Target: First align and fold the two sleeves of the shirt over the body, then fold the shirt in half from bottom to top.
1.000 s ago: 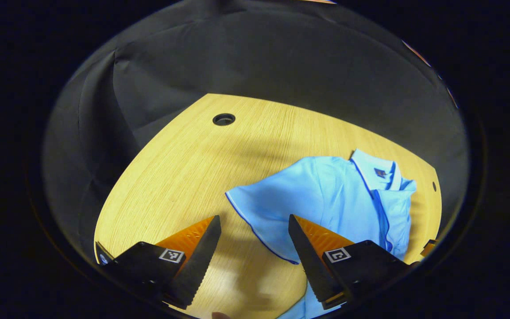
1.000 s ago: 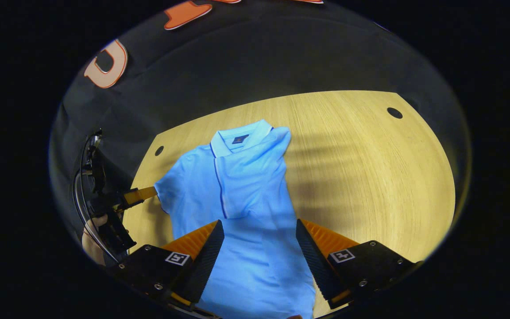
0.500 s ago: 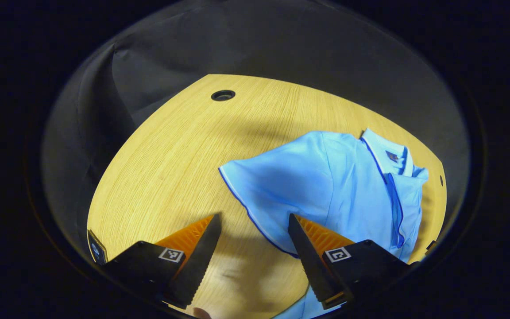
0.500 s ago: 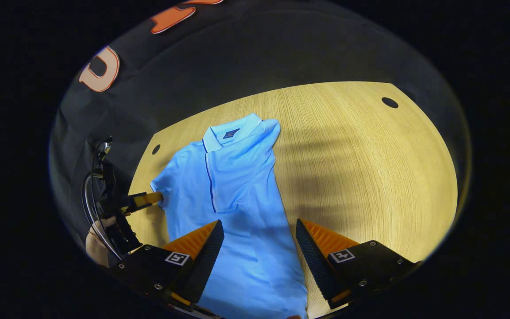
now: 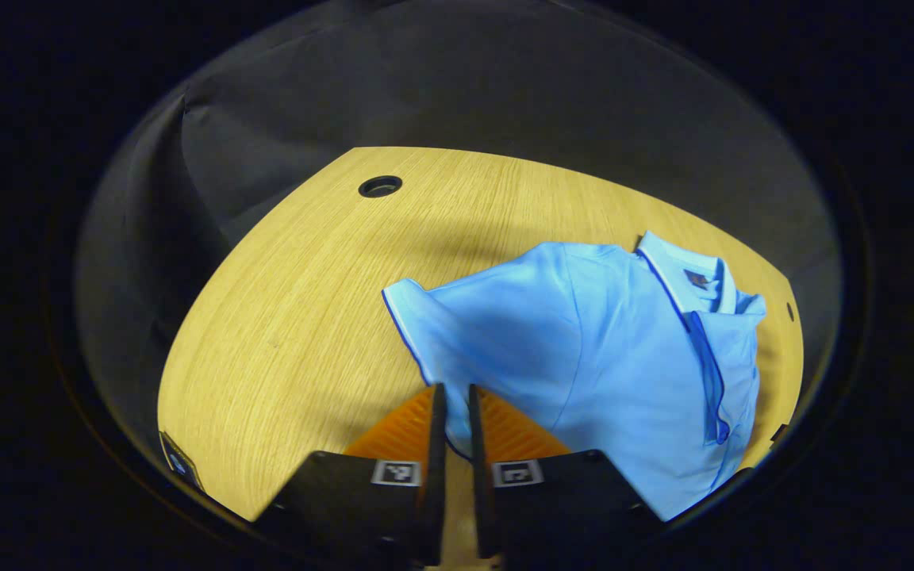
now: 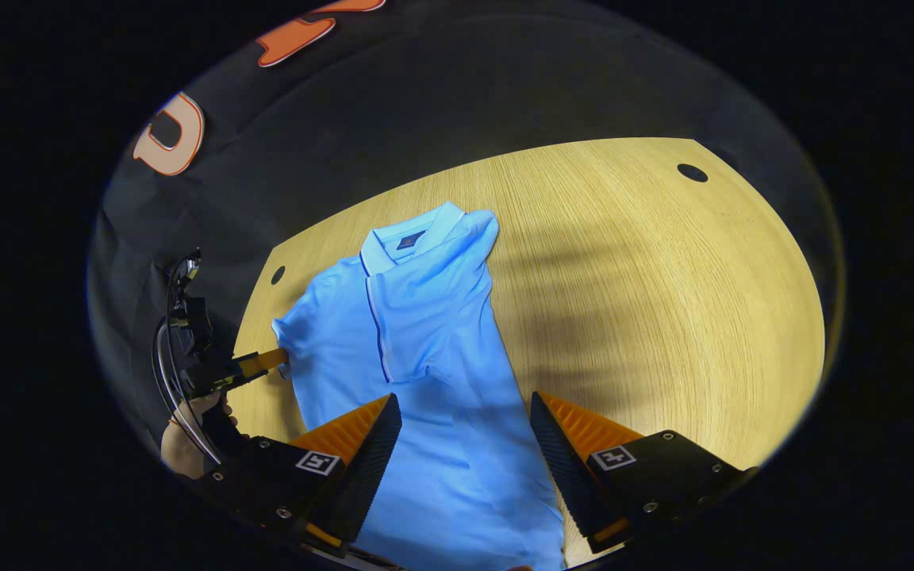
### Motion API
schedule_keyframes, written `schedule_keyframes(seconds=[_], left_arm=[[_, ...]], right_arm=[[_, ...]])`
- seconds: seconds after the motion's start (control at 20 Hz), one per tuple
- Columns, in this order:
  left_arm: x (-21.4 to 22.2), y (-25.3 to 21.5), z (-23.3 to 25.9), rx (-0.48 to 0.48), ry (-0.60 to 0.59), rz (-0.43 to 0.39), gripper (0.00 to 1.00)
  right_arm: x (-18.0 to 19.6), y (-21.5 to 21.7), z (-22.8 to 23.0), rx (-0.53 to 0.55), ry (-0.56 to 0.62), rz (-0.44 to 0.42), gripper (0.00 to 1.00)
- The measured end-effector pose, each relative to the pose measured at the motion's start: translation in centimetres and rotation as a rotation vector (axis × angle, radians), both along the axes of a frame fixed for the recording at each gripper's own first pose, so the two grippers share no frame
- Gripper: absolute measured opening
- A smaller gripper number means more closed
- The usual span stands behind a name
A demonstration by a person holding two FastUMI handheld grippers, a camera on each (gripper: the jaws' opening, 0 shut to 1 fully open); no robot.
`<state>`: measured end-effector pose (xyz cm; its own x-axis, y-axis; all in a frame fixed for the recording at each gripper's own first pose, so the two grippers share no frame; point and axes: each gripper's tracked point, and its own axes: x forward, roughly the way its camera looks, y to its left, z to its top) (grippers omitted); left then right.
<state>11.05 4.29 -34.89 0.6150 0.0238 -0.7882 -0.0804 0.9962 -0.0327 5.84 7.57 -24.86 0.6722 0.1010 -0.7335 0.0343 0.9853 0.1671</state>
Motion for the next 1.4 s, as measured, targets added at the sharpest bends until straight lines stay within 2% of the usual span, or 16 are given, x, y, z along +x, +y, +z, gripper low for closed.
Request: schedule_keyframes(seconds=[0.1,0.25,0.35,0.55,0.75,0.9,1.15,1.4], left_arm=[[0.0,0.0,0.2,-0.044,-0.010,0.004,0.05],[-0.3,-0.2,0.4,-0.053,-0.005,-0.040,0.04],[-0.2,-0.5,2.2,-0.043,-0.050,-0.068,0.04],[0.0,-2.4,6.7,0.013,-0.138,-0.190,0.04],[-0.5,-7.5,10.0,-0.007,-0.182,-0.307,0.04],[-1.0,-11.4,10.9,-0.025,-0.172,-0.384,0.04],[-2.0,-18.0,11.7,-0.073,-0.175,-0.462,0.04],[-3.1,-22.9,10.6,-0.079,-0.129,-0.523,0.05]], right_arm=[[-0.3,0.6,0.1,0.006,0.000,0.003,0.99],[-0.7,1.1,0.3,0.007,-0.003,0.001,0.99],[-1.0,1.2,0.6,0.000,-0.008,-0.001,0.99],[-1.5,1.2,1.2,0.002,-0.024,-0.018,0.99],[-1.9,0.6,1.7,0.002,-0.041,-0.035,0.99],[-2.6,-0.3,2.0,0.004,-0.044,-0.046,0.99],[-4.1,-2.6,2.3,0.012,-0.046,-0.065,0.99],[-5.0,-5.4,2.4,0.021,-0.042,-0.090,0.99]])
